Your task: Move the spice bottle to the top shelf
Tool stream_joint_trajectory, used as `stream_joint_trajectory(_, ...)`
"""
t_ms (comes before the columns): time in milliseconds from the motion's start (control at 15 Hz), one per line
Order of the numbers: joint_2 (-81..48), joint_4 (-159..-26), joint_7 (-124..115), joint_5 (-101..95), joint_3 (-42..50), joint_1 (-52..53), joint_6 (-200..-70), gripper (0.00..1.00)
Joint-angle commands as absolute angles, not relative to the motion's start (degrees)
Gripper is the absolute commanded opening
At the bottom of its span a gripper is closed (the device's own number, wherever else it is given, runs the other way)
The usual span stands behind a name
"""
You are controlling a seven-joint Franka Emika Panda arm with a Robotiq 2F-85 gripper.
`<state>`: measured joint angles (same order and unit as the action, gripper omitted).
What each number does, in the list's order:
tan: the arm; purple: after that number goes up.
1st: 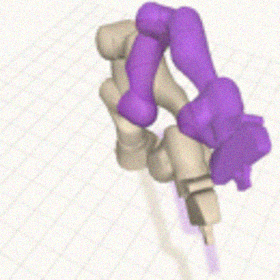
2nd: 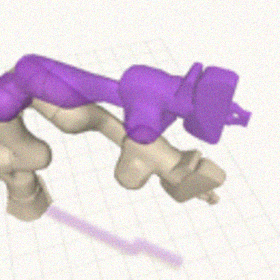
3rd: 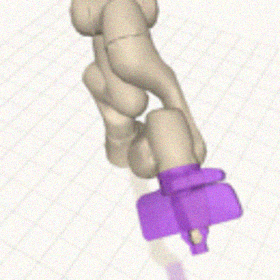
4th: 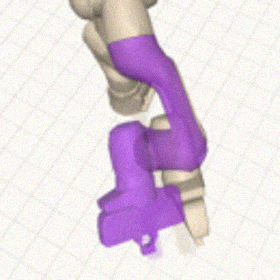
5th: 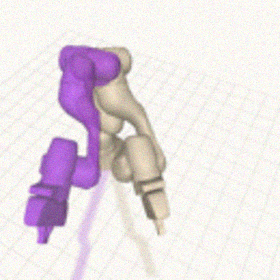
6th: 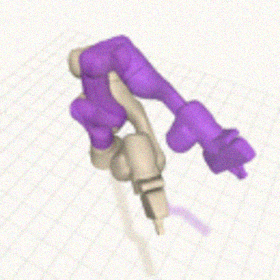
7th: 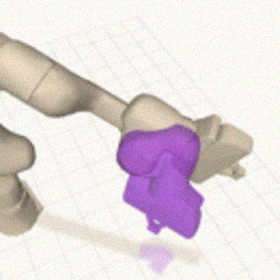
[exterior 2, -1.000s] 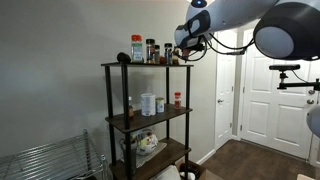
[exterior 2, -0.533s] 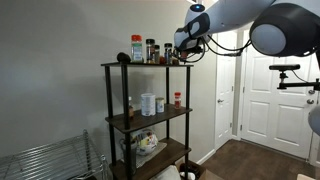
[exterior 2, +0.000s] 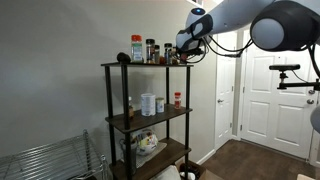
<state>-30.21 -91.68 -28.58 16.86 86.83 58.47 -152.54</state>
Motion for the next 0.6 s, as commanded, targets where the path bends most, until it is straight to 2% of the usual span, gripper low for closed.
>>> stream_joint_trajectory(0, -26.2, -90.3, -30.5, 12.7, 82.9, 55.7, -151.8, 0.27)
stream_joint_trajectory(533, -27.1, -90.1, -28.4, 16.0, 82.2, 53.7, -151.8, 0.27)
